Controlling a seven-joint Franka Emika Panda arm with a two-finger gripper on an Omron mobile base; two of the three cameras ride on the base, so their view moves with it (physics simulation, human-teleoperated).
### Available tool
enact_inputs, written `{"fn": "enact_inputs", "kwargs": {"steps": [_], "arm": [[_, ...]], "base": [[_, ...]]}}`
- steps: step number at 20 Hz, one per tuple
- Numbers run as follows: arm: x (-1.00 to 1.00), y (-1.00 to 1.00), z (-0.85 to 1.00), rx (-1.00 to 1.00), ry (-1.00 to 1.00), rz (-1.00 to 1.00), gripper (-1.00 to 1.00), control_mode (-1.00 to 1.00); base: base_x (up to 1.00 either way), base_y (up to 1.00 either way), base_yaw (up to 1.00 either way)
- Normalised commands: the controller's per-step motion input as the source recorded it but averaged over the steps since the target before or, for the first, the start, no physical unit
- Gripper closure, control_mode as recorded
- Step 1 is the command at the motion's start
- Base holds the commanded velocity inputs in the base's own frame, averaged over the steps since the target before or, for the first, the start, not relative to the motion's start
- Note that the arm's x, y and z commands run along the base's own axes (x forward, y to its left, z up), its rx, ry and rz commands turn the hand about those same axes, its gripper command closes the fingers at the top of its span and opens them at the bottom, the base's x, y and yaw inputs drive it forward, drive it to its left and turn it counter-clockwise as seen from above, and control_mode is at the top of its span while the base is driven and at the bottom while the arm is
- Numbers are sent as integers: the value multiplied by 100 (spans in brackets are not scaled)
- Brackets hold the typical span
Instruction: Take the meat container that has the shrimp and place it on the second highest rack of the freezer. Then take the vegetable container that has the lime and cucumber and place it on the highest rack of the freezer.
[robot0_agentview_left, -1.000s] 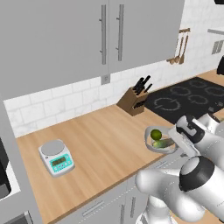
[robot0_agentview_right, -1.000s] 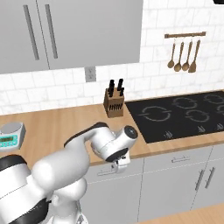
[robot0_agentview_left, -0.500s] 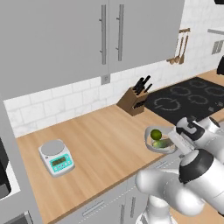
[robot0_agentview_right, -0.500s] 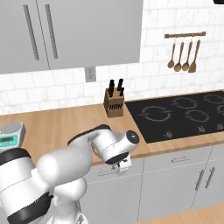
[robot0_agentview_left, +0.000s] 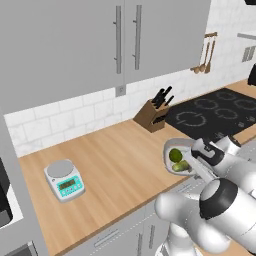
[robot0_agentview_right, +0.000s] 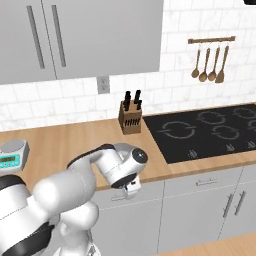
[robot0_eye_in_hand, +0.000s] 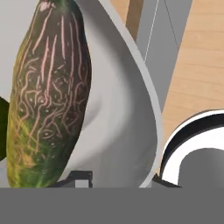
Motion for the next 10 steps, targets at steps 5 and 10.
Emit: {"fn": "enact_inputs", "kwargs": {"steps": [5,10], "arm": [[-18,5,19,0,-6,0,100,-100],[-60,0,74,0,-16,0,100,-100]], "base": [[0,0,0],[0,0,0]]}}
